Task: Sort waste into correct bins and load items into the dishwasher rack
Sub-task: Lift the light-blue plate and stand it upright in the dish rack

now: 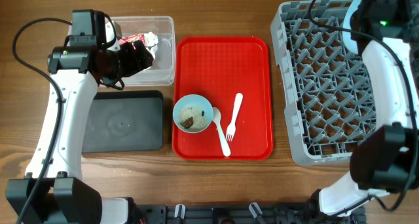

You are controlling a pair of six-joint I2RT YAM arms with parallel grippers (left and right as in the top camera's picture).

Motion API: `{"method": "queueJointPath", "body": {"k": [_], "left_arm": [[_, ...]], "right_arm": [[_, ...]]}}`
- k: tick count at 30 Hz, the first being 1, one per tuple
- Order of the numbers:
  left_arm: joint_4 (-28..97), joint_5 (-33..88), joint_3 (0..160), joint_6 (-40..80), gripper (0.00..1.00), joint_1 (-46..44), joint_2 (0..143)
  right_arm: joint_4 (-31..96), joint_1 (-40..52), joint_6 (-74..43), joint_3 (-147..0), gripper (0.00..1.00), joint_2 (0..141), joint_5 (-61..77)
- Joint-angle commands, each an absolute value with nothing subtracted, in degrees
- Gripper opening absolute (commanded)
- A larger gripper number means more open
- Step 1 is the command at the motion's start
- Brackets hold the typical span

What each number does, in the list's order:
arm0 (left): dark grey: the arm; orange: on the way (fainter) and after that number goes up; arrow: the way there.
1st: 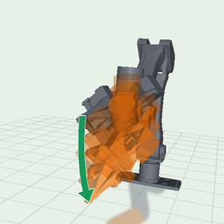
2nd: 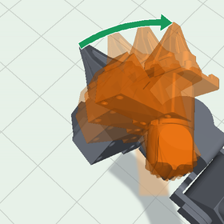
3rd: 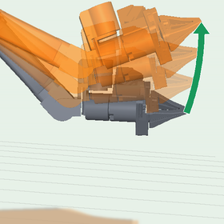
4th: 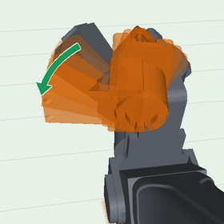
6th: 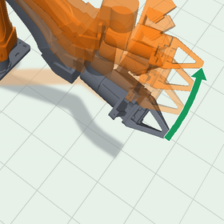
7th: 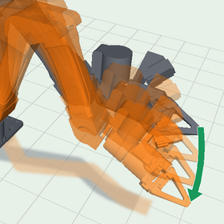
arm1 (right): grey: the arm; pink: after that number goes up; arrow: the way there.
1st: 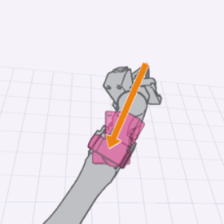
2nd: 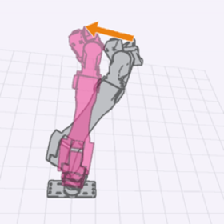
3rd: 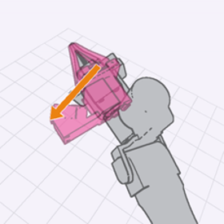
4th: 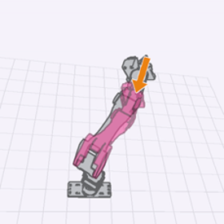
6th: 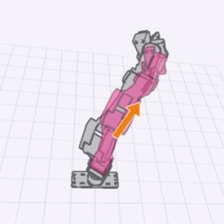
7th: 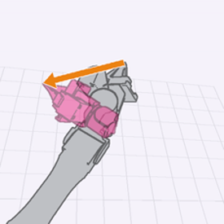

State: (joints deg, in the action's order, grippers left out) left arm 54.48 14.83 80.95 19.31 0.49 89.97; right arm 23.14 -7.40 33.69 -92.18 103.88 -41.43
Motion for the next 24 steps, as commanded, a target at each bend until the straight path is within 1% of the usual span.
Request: {"method": "queueJointPath", "body": {"k": [1, 5, 9, 13, 15, 19, 20, 23, 24], "left_arm": [[54.52, 14.68, 81.1, 18.39, 0.92, 0.6, 89.25], [54.5, 14.68, 81.1, 18.39, 0.92, 0.6, 89.25], [54.48, 14.68, 81.1, 18.39, 0.92, 0.6, 89.25], [54.46, 14.68, 81.1, 18.39, 0.92, 0.6, 89.25], [54.46, 14.68, 81.1, 18.39, 0.92, 0.6, 89.25], [54.46, 14.68, 81.1, 18.39, 0.92, 0.6, 89.25], [54.46, 14.68, 81.1, 18.39, 0.92, 0.6, 89.25], [54.46, 14.68, 81.1, 18.39, 0.92, 0.6, 89.25], [54.46, 14.68, 81.1, 18.39, 0.92, 0.6, 89.25]], "right_arm": [[23.57, -7.35, 28.08, -92.14, 0.04, 107.39, -46.52], [20.97, -7.38, 27.83, -92.14, 0.04, 107.18, -50.48], [17.34, -7.35, 33.19, -92.14, 0.04, 107.13, -50.76], [22.63, -7.31, 32.56, -92.14, 0.04, 107.15, -40.47], [25.43, -7.31, 29.8, -92.14, 0.04, 107.33, -35.53], [27.79, -7.16, 24.86, -92.14, 0.05, 107.44, -33.67], [28.1, -6.94, 24.8, -92.14, 0.07, 107.42, -33.52], [28.16, -6.15, 22.96, -92.14, 0.2, 107.22, -33.54], [28.12, -5.93, 21.87, -92.14, 0.22, 106.91, -33.61]]}}
